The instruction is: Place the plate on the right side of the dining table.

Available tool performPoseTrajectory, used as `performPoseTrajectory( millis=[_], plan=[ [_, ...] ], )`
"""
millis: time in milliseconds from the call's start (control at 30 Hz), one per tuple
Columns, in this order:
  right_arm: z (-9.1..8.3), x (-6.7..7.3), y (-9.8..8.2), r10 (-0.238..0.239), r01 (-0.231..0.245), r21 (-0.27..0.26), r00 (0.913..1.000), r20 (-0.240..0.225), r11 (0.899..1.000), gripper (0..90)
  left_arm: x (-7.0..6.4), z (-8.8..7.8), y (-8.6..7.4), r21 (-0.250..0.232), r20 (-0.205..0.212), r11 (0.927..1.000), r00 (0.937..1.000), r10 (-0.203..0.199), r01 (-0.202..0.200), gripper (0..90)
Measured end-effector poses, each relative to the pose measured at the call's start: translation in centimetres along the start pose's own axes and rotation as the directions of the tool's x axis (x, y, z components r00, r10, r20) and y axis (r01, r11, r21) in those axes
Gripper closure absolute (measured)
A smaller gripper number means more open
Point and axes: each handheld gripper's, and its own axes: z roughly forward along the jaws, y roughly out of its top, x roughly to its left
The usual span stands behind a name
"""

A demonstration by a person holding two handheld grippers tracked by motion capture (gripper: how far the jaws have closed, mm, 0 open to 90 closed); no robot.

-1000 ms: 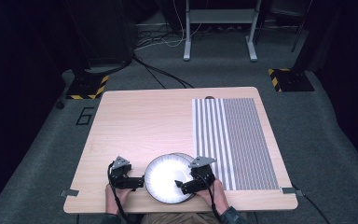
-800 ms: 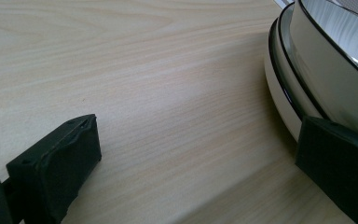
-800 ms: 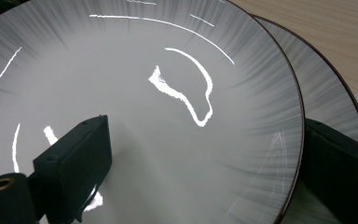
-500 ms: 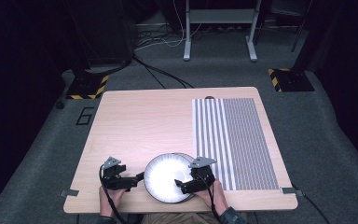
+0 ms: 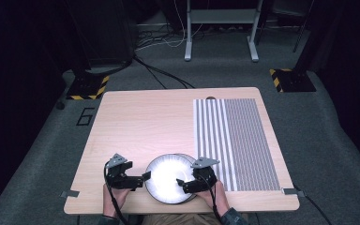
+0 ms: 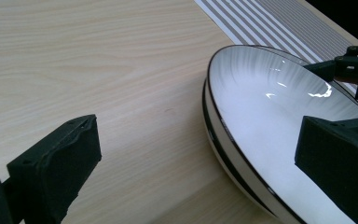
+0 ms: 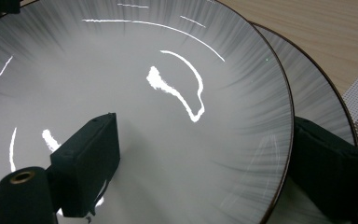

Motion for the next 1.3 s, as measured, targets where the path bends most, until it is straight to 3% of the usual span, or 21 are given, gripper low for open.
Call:
performPoseTrajectory(
  millis=[200, 267, 333, 400, 533, 600, 733, 967, 1300],
  plan=[
    [-0.2, -0.4, -0.1, 0.005, -0.005, -0.018, 1.0, 0.008, 1.0, 22.4, -0.9, 1.8, -0.5, 0.055, 0.03, 0.9984, 0.9995, 0.01, -0.012, 15.5],
    [-0.3, -0.5, -0.2, 0.013, -0.012, -0.022, 0.9999, 0.009, 1.0, 26.2, -1.2, 2.2, -0.6, 0.068, 0.033, 0.9976, 0.9995, 0.006, -0.008, 28.1],
    [-0.3, -0.6, -0.2, 0.014, -0.014, -0.024, 0.9999, 0.01, 1.0, 28.6, -1.4, 2.5, -0.7, 0.079, 0.032, 0.9969, 0.9995, 0.004, -0.007, 30.6],
    [-0.5, -0.8, -0.3, 0.029, -0.028, -0.035, 0.9994, 0.019, 0.999, 35.6, -1.5, 2.7, -0.7, 0.077, 0.056, 0.997, 0.9984, -0.01, 0.006, 36.6],
    [-0.6, -1.1, -0.4, 0.035, -0.034, -0.04, 0.9991, 0.023, 0.999, 41.2, -1.5, 2.6, -0.7, 0.076, 0.056, 0.9968, 0.9979, -0.031, 0.026, 42.1],
    [-0.6, -1.3, -0.4, 0.046, -0.044, -0.05, 0.9984, 0.034, 0.998, 48.8, -1.5, 2.6, -0.8, 0.073, 0.062, 0.9967, 0.9972, -0.04, 0.036, 47.7],
    [-0.6, -1.4, -0.5, 0.056, -0.054, -0.055, 0.9976, 0.04, 0.997, 52.2, -1.7, 2.5, -0.9, 0.063, 0.075, 0.9966, 0.9955, -0.058, 0.053, 54.1],
    [-0.6, -1.5, -0.5, 0.066, -0.063, -0.064, 0.9967, 0.047, 0.996, 56.2, -1.9, 2.4, -1.2, 0.042, 0.052, 0.9955, 0.9948, -0.087, 0.085, 57.6],
    [-0.4, -1.3, -0.4, 0.115, -0.109, -0.083, 0.9903, 0.077, 0.991, 59.6, -2.3, 2.3, -1.6, 0.003, 0.012, 0.9911, 0.991, -0.133, 0.133, 62.1]
  ],
)
